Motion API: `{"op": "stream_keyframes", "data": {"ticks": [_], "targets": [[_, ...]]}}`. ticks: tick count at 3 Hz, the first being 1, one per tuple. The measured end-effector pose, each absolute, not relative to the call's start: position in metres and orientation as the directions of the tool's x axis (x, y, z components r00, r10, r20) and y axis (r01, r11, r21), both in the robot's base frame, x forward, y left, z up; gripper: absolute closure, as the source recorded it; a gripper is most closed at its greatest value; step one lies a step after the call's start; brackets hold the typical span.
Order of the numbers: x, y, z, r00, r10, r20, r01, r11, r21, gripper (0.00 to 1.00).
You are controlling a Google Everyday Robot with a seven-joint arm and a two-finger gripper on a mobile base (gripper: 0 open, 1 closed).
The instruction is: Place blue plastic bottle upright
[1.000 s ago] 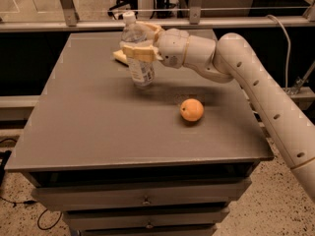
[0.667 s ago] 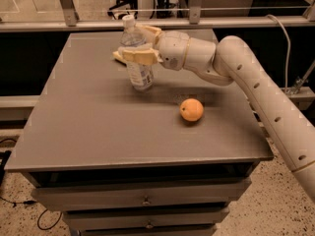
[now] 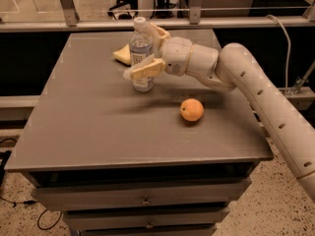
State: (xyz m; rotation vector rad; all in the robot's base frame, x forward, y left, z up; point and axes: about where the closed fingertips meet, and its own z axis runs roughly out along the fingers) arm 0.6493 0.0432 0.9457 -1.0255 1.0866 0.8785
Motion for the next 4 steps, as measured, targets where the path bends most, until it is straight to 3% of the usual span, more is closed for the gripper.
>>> {"op": "stream_keyframes", "data": {"ticks": [2, 3, 4], "targets": [[0.641, 0.018, 0.96, 0.267, 0.025, -0.963, -0.911, 0.334, -0.244, 0.0], [0.627, -0.021, 0.983, 0.261, -0.047, -0.964, -0.894, 0.366, -0.26, 0.0], [0.627, -0.016, 0.982, 0.263, -0.041, -0.964, -0.896, 0.361, -0.26, 0.0]]}}
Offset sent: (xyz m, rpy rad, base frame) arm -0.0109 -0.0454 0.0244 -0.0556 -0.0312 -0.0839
